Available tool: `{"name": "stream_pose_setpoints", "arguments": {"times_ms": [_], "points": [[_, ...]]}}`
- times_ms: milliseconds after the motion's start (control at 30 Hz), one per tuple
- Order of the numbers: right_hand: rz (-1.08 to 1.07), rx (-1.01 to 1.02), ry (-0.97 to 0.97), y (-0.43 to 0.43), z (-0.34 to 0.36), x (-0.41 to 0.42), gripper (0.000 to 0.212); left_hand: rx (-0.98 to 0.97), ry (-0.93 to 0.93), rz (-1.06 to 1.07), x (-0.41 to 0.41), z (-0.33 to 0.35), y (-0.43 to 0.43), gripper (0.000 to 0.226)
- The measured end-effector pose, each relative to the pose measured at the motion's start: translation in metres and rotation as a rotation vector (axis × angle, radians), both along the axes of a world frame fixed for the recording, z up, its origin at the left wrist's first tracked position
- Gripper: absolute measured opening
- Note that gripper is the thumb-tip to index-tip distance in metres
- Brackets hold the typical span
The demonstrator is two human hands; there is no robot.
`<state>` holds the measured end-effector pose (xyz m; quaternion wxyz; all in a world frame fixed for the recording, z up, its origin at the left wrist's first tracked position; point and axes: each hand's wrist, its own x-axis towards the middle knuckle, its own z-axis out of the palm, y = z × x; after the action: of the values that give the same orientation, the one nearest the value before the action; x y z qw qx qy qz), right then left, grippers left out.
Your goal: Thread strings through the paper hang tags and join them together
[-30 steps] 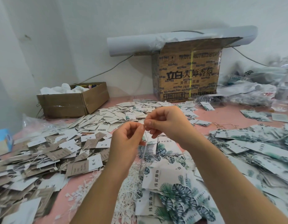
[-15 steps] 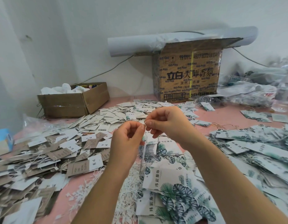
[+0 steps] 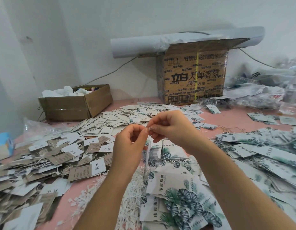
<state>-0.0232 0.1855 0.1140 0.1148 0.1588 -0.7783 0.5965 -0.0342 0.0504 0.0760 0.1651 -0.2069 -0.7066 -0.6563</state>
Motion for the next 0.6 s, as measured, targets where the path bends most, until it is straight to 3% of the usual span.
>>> {"name": "stream_pose_setpoints", "arguments": {"times_ms": [300,600], "points": [[-0.003,0.03,0.019,0.001,0.0013,0.0019,0.017,-0.027,0.012,-0.004,0.0011,0.0023,-0.003,0.013],[0.015,0.035,-0.003,0.0019,-0.0013,-0.0003,0.024,-0.227,0.124,0.07,0.0006,0.006,-0.0078,0.017]]}}
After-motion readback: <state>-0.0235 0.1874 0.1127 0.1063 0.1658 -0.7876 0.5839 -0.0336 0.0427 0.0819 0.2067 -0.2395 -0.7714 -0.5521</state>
